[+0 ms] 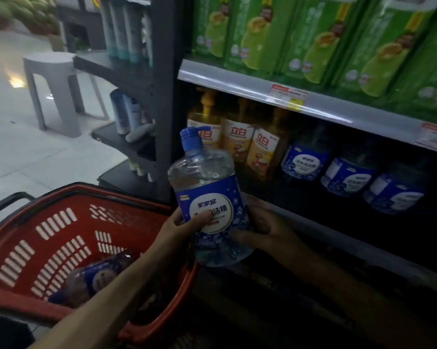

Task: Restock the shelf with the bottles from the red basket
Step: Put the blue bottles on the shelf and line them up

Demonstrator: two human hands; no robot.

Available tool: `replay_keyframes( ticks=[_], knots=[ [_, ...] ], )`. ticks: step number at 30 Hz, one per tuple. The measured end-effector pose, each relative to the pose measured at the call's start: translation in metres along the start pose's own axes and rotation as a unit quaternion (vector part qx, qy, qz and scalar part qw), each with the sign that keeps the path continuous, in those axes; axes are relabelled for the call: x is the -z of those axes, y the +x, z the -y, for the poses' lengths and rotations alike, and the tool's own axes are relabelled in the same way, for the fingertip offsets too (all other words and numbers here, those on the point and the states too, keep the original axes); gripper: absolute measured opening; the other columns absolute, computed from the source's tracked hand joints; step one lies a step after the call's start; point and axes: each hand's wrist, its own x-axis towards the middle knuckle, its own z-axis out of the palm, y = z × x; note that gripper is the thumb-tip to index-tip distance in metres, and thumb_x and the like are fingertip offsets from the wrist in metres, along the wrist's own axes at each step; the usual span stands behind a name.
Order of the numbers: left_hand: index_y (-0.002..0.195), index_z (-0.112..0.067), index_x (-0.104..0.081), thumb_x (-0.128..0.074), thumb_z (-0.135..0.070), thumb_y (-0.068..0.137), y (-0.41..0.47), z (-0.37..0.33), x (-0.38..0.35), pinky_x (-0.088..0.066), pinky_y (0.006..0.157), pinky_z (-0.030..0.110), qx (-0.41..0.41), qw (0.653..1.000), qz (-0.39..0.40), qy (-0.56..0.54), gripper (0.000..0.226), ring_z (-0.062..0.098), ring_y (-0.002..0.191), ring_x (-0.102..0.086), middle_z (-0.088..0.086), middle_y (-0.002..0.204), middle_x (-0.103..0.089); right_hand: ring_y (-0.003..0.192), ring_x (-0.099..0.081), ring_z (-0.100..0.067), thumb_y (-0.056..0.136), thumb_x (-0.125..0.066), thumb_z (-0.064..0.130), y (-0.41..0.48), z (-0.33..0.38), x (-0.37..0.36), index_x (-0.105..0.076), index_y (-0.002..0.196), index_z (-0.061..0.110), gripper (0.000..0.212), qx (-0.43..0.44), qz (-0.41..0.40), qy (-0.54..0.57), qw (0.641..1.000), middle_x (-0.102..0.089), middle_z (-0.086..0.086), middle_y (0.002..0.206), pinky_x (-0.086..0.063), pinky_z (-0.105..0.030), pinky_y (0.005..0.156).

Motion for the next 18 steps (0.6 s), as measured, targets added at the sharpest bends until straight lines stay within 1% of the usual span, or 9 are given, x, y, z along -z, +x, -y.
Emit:
replay_keyframes(
  ticks=[3,5,7,8,10,12,14,16,18],
  knots=[
    [0.134,-0.014,-0.06,-0.099,-0.043,0.058,0.013,0.005,-0.018,-0.055,0.1,0.059,-0.022,0.999,0.002,0.029,0.089,0.038,0.114,-0.072,0.016,0.124,-0.073,0.125,-0.063,-0.018,0.08,-0.086,0.022,-0.013,-0.01,0.022,-0.054,0.139,0.021,0.067,0.007,-0.007,-0.008,1.0,-0.066,0.004,0.136,-0.054,-0.046,0.102],
    [0.13,-0.017,-0.062,-0.101,-0.045,0.049,0.017,0.009,-0.036,-0.062,0.089,0.051,-0.036,0.998,0.006,0.049,0.094,0.034,0.11,-0.074,0.013,0.121,-0.075,0.123,-0.065,-0.016,0.079,-0.088,0.017,-0.018,-0.015,0.033,-0.052,0.141,0.022,0.072,0.016,-0.027,-0.015,0.999,-0.066,0.005,0.136,-0.056,-0.042,0.099],
    [0.126,-0.018,-0.063,-0.097,-0.036,0.057,0.021,0.012,-0.056,-0.064,0.082,0.041,-0.058,0.995,0.013,0.076,0.079,0.03,0.105,-0.076,0.01,0.116,-0.077,0.118,-0.067,-0.012,0.073,-0.092,0.017,-0.022,-0.022,0.045,-0.054,0.136,0.026,0.074,0.016,-0.064,-0.019,0.998,-0.069,0.007,0.13,-0.059,-0.04,0.095],
    [0.124,-0.017,-0.064,-0.096,-0.029,0.064,0.023,0.013,-0.067,-0.064,0.081,0.039,-0.069,0.993,0.017,0.09,0.07,0.03,0.105,-0.076,0.01,0.115,-0.078,0.115,-0.068,-0.011,0.069,-0.095,0.02,-0.023,-0.025,0.053,-0.055,0.134,0.029,0.077,0.012,-0.081,-0.02,0.996,-0.07,0.009,0.128,-0.059,-0.04,0.094],
    [0.124,-0.015,-0.064,-0.093,-0.017,0.069,0.028,0.016,-0.089,-0.063,0.081,0.037,-0.083,0.991,0.02,0.107,0.062,0.029,0.104,-0.076,0.009,0.113,-0.078,0.115,-0.068,-0.01,0.059,-0.1,0.031,-0.028,-0.029,0.07,-0.056,0.133,0.033,0.087,0.001,-0.101,-0.027,0.995,-0.07,0.011,0.127,-0.059,-0.042,0.094],
    [0.122,-0.015,-0.064,-0.089,-0.013,0.07,0.033,0.021,-0.108,-0.063,0.077,0.032,-0.091,0.987,0.028,0.126,0.058,0.026,0.102,-0.077,0.006,0.11,-0.079,0.115,-0.068,-0.011,0.054,-0.101,0.035,-0.036,-0.033,0.088,-0.056,0.133,0.033,0.091,0.001,-0.117,-0.025,0.993,-0.07,0.011,0.127,-0.059,-0.044,0.094],
    [0.122,-0.019,-0.063,-0.093,-0.019,0.067,0.037,0.026,-0.123,-0.063,0.077,0.032,-0.095,0.983,0.046,0.149,0.063,0.025,0.103,-0.077,0.004,0.111,-0.079,0.115,-0.068,-0.011,0.054,-0.101,0.032,-0.047,-0.036,0.103,-0.055,0.134,0.031,0.093,-0.002,-0.131,-0.014,0.991,-0.07,0.009,0.127,-0.059,-0.044,0.094],
    [0.127,-0.021,-0.06,-0.096,-0.035,0.06,0.041,0.033,-0.136,-0.063,0.083,0.038,-0.098,0.976,0.07,0.18,0.077,0.025,0.107,-0.075,0.004,0.117,-0.077,0.115,-0.068,-0.01,0.055,-0.101,0.027,-0.059,-0.042,0.116,-0.054,0.136,0.03,0.094,0.004,-0.136,-0.01,0.991,-0.069,0.01,0.128,-0.059,-0.043,0.094],
    [0.129,-0.022,-0.06,-0.097,-0.044,0.053,0.046,0.04,-0.15,-0.064,0.083,0.037,-0.104,0.967,0.091,0.214,0.088,0.023,0.107,-0.075,0.004,0.119,-0.077,0.115,-0.067,-0.008,0.059,-0.1,0.016,-0.073,-0.05,0.128,-0.055,0.133,0.032,0.088,0.021,-0.143,0.001,0.99,-0.07,0.011,0.126,-0.059,-0.039,0.094]
  ],
)
